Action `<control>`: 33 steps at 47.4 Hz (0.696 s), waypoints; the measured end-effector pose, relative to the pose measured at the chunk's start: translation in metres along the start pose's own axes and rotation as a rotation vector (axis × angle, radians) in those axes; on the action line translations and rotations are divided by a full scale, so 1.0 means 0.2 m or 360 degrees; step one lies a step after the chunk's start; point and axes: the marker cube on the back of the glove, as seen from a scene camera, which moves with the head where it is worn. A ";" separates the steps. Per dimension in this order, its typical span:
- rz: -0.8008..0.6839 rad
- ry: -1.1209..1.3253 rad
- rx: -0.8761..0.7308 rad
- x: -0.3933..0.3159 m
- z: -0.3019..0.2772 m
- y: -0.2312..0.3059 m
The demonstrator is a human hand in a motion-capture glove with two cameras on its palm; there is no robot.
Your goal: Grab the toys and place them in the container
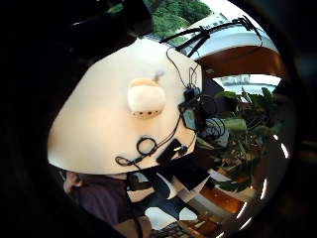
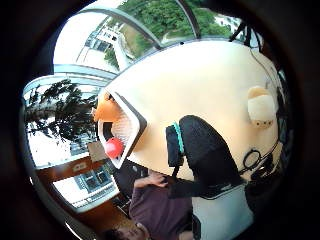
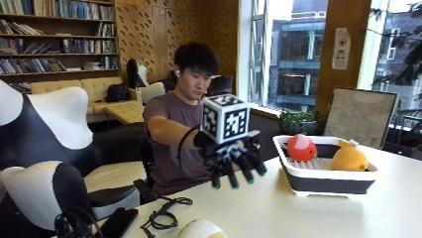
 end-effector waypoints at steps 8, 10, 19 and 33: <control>0.0241 0.0001 -0.0150 0.37 0.36 -0.10; 0.0320 0.0024 -0.0213 0.42 0.47 -0.10; 0.0459 0.0073 -0.0280 0.56 0.76 -0.13; 0.0224 -0.0025 0.0029 0.40 0.51 -0.10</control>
